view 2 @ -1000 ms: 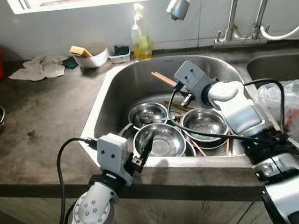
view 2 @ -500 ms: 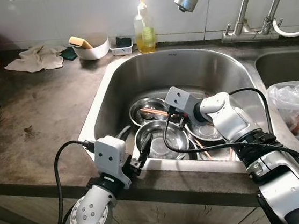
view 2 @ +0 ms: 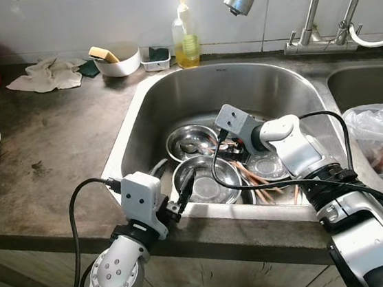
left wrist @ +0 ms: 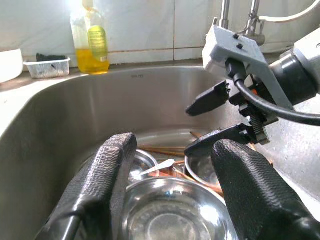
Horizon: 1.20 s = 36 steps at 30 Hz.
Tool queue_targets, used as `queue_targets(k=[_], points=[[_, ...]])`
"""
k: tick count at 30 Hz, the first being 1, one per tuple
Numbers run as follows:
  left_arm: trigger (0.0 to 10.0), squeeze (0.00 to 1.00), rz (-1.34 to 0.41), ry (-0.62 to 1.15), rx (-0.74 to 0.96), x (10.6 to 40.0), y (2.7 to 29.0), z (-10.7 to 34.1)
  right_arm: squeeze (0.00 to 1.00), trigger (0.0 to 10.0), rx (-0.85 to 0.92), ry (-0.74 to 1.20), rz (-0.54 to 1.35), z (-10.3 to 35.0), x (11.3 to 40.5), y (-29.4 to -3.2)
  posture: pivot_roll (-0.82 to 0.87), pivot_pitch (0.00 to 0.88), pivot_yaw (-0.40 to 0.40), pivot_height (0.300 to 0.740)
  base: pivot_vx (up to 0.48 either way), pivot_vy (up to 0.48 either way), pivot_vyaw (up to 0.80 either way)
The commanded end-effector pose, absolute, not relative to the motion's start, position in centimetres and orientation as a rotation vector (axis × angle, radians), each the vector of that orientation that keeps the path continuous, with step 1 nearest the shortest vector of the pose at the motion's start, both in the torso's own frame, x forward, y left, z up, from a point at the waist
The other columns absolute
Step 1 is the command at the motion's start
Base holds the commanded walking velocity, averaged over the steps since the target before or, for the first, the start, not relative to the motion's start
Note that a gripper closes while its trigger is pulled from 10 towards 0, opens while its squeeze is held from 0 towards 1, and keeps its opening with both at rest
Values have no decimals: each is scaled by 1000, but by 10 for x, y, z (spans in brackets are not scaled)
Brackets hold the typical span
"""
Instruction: Kitchen organization
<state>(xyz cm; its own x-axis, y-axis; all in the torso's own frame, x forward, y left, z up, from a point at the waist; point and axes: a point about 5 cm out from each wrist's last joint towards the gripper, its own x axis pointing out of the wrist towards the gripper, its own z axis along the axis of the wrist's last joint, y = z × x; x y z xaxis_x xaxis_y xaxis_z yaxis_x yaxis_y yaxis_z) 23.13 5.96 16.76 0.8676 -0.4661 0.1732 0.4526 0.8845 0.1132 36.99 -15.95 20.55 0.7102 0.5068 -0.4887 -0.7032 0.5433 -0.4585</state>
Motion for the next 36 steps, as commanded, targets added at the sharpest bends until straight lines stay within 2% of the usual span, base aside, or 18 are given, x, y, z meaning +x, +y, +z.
queue_targets(k=[1, 5, 10, 14, 17, 22, 27, 31, 36], points=[[10000, 0, -481, -206, 72, 232, 58, 168, 0, 10000, -670, 281, 728, 211, 367, -159, 101, 105, -18, 740, 0, 0, 0], [10000, 0, -479, -208, 74, 234, 59, 168, 0, 10000, -559, 147, 682, 229, 363, -154, 96, 101, -19, 740, 0, 0, 0], [10000, 0, -474, -212, 72, 235, 60, 169, 0, 10000, -339, -78, 544, 254, 343, -153, 92, 100, -12, 740, 0, 0, 0], [10000, 0, -474, -211, 74, 236, 60, 169, 0, 10000, -244, -133, 444, 258, 333, -159, 100, 98, -12, 740, 0, 0, 0], [10000, 0, -473, -212, 82, 238, 63, 169, 0, 10000, -87, -130, 305, 251, 315, -166, 84, 99, 8, 740, 0, 0, 0], [10000, 0, -477, -210, 87, 239, 64, 168, 0, 10000, -49, -134, 289, 245, 304, -166, 87, 95, 7, 740, 0, 0, 0], [10000, 0, -477, -209, 95, 238, 68, 168, 0, 10000, -56, -169, 257, 231, 277, -163, 82, 92, 16, 740, 0, 0, 0], [10000, 0, -463, -206, 99, 238, 74, 168, 0, 10000, -38, -196, 164, 223, 253, -162, 79, 88, 25, 740, 0, 0, 0], [10000, 0, -459, -207, 96, 237, 76, 168, 0, 10000, -30, -217, 127, 220, 238, -163, 77, 84, 21, 740, 0, 0, 0]])
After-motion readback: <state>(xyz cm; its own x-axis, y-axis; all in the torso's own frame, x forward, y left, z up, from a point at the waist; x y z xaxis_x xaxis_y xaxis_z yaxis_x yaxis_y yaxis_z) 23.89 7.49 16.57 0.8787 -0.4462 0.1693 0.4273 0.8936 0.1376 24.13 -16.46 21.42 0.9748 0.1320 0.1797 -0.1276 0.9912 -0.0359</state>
